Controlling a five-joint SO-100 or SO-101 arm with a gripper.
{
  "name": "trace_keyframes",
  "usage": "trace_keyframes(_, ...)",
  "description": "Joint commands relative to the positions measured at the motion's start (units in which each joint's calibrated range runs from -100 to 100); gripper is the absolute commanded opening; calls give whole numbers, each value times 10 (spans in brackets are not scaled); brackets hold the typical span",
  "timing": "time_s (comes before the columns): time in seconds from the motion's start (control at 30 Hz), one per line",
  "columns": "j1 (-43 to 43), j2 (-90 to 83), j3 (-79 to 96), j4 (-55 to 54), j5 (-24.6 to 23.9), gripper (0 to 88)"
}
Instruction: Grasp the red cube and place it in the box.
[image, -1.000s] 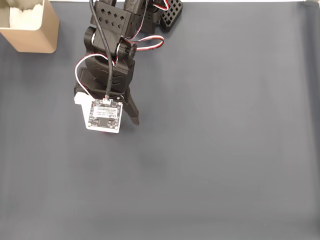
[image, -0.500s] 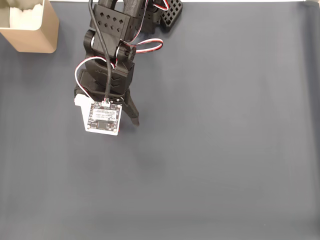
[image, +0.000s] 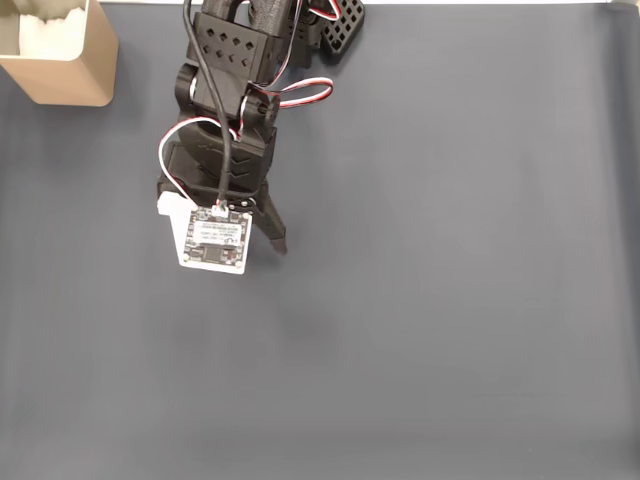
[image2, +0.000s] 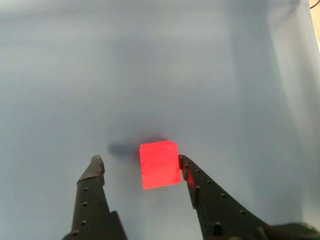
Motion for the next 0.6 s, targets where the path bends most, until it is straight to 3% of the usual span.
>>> trace_keyframes(0.0, -8, -12, -39, -4, -3, 344)
trace_keyframes(0.23, -8, -13, -39, -6, -4, 315)
trace_keyframes(0.47, -8, -12, -40, -9, -4, 87)
trace_keyframes(0.57, -8, -12, -40, -9, -4, 37)
